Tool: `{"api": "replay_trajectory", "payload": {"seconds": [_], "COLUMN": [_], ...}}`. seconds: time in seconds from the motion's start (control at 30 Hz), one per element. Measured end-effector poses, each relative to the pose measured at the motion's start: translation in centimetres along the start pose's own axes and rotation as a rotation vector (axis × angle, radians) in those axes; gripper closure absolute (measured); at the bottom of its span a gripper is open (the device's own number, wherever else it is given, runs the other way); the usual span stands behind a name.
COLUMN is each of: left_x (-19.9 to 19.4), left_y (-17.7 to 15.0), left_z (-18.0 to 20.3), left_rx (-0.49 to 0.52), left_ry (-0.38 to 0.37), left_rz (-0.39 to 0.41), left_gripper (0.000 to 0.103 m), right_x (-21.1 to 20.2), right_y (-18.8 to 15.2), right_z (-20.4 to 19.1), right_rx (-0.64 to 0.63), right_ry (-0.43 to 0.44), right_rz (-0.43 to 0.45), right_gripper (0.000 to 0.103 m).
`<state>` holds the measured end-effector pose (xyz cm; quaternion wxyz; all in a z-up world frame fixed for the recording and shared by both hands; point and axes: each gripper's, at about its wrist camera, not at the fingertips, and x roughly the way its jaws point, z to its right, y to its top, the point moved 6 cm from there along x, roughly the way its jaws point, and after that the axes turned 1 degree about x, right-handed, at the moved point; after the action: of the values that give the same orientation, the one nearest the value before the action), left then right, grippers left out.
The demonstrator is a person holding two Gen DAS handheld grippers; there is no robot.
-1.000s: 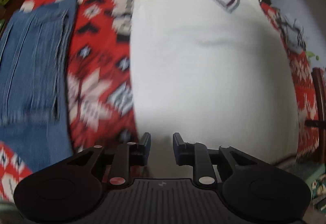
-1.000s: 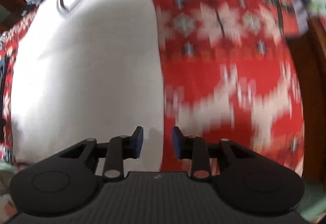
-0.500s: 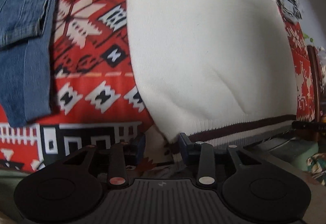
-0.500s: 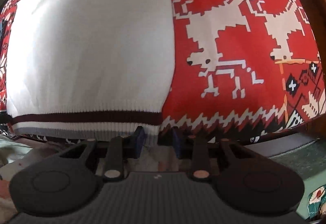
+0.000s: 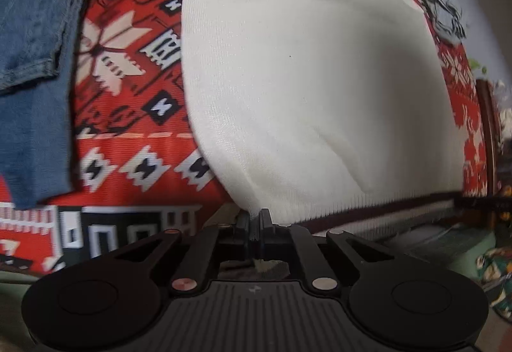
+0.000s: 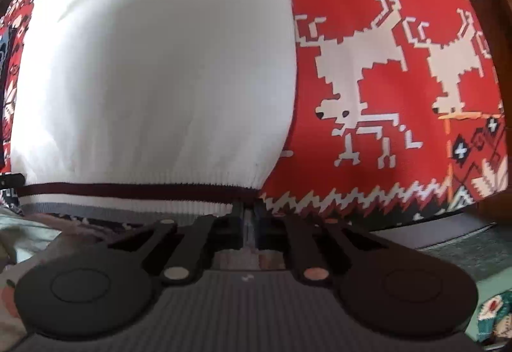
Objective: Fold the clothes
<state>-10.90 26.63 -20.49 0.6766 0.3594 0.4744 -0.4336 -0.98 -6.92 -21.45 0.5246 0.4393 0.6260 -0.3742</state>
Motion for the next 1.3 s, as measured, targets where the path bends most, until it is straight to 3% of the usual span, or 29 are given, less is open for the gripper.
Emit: {"api": "replay_trajectory", "payload": {"seconds": [0.17,0.43,0.5,0.57,0.6,0.7,0.73,0.9,1.07,1.1,1.17,1.2,1.23,1.3], "left_x": [-1.0,2.7,2.6,2.0,1.2,-1.0,-1.8,-5.0,-3.0,-2.1,-0.2,0.7,1.7,3.5], "left_y": [-0.3,-0.5,-0.4,-0.3,-0.2,0.1,0.3,3.7,10.7,11.9,14.2,15.4,16.5,18.8], "left_z": [-1.6,-1.3,-1.3,-1.8,-2.1,-2.0,-1.9,-1.1,2.0,2.7,4.2,5.0,5.7,7.2], "left_rx": [-0.018,-0.016,-0.021,-0.02,-0.013,0.003,0.001,0.021,0.021,0.02,0.019,0.018,0.017,0.016], "left_ry": [0.018,0.027,0.024,0.019,0.018,0.019,0.017,0.046,-0.009,-0.017,-0.034,-0.043,-0.051,-0.068], "left_rz": [-0.04,-0.103,-0.101,-0.09,-0.077,-0.038,-0.027,0.084,0.205,0.219,0.248,0.262,0.276,0.304], "left_gripper": [0.097,0.097,0.092,0.089,0.087,0.075,0.074,0.072,0.074,0.083,0.096,0.097,0.097,0.097], "right_x": [-1.8,1.1,1.1,0.9,0.3,-2.3,-3.4,-7.7,-7.6,-7.3,-6.0,-5.3,-4.3,-2.7], "right_y": [-0.8,-0.3,-0.2,-0.2,-0.2,-0.1,0.1,4.8,11.6,13.0,15.6,16.9,18.1,20.6], "right_z": [1.0,1.2,1.2,1.3,1.4,1.7,1.7,0.0,-2.7,-3.6,-5.6,-6.7,-7.4,-8.8], "right_rx": [0.062,0.055,0.055,0.058,0.069,0.08,0.075,0.02,0.01,-0.013,-0.052,-0.065,-0.063,-0.051], "right_ry": [-0.003,-0.045,-0.041,-0.035,-0.037,-0.048,-0.053,-0.097,0.005,0.032,0.041,0.04,0.031,0.027], "right_rz": [-0.032,-0.073,-0.073,-0.074,-0.059,0.004,0.033,0.156,0.25,0.271,0.313,0.312,0.32,0.348], "right_gripper": [0.098,0.098,0.097,0.087,0.072,0.064,0.055,0.048,0.048,0.048,0.061,0.082,0.093,0.093]}}
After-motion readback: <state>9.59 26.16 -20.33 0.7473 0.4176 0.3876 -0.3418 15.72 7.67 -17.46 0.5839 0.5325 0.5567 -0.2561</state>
